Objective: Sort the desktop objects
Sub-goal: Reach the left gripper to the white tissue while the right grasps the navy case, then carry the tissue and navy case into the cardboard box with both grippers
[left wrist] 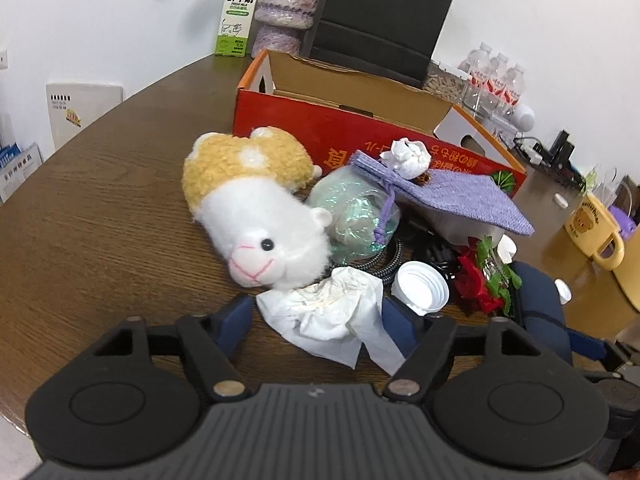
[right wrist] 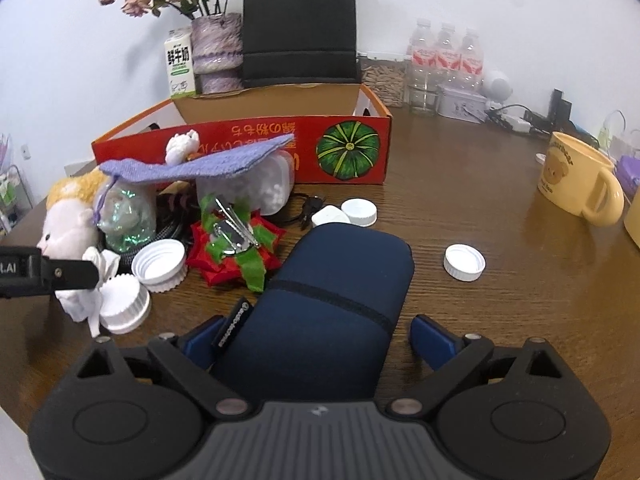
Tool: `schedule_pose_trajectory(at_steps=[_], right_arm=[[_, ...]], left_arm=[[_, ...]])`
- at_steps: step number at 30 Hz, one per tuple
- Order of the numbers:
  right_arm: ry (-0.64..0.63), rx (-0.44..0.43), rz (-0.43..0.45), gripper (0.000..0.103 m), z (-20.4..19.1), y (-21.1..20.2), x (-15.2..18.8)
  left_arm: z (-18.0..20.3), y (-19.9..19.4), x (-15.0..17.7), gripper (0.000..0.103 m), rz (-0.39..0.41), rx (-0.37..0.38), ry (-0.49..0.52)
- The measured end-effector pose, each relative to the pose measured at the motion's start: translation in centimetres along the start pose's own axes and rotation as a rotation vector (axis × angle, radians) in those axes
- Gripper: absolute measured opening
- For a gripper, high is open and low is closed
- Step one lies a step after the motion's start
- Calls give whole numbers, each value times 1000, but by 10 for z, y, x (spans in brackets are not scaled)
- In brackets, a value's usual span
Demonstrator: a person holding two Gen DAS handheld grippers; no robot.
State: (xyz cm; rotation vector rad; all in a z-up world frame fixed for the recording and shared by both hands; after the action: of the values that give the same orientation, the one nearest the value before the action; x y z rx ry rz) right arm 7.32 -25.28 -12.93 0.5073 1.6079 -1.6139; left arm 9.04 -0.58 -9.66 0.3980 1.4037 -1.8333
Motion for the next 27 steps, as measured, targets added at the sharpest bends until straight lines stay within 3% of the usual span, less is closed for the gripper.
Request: schedule_pose_trajectory(at_steps=[1,4,6,9,15,27], right_arm=[[-1,-2,1,97,0,0,0],[-18,-18,11,89,-1,-2,0],[-22,-25,17,86,-1,-4,2],[-17,-35,32,77,0,-8,5],[-12,-58,68,68,2,-18,7],[12,-70,140,63,6,-34,5]], left_arm=[[2,1,1,72,3,-5,15],[0,-2,3,43,0,56,9],[0,-7,3,11,5,74,22],[0,-9,6,8,-7,79,51],[-4,-15,6,7,15,90,66],[6,-38,3,7,70,124,120]])
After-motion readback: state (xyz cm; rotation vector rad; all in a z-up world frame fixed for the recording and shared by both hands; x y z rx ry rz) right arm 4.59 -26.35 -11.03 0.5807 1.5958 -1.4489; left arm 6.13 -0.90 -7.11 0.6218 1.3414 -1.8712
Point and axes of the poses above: each gripper's, at about its wrist camera, not at the fingertips, and y roughly the way its jaws point, z to its right, x to its underside, the point moved 1 cm from there along y, roughly the way its jaws point, and after that the axes turned 10 degrees about -y, right-handed, at the moved point
